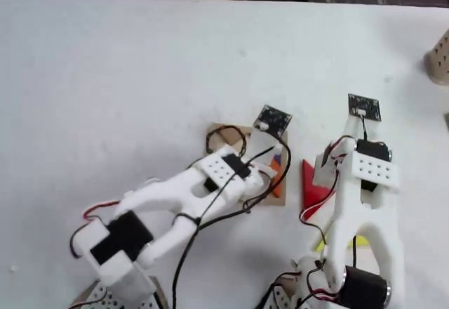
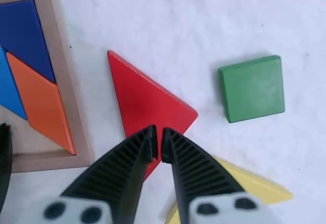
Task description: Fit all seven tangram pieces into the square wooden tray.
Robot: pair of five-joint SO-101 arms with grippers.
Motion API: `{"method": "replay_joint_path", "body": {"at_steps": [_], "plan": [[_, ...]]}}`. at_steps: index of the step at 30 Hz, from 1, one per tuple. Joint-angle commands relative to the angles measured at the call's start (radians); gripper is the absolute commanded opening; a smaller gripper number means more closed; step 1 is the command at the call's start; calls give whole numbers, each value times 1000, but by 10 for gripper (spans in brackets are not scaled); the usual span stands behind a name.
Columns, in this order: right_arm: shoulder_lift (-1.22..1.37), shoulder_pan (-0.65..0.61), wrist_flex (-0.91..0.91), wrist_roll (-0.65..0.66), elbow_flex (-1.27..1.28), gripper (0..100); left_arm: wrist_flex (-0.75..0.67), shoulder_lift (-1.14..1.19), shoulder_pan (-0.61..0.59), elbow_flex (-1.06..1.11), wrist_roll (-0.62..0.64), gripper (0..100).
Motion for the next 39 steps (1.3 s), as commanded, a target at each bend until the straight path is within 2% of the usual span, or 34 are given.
{"method": "replay_joint_path", "body": {"at_steps": [1,6,9,13,19,30,39], "plan": [[-36,7,-13,9,-3,23,5,-157,-48,43,-11,22],[-36,7,-13,9,-3,23,-132,-205,-177,112,-8,22],[-36,8,-13,9,-3,23,-206,-194,-182,121,-6,22],[-36,4,-35,9,17,23,-311,-79,-173,87,98,22],[-38,7,-33,9,17,23,-269,90,-174,-51,103,22],[-38,7,-35,9,17,24,-333,142,-88,-74,103,22],[-38,7,-36,9,17,24,-324,177,-88,-123,103,23]]}}
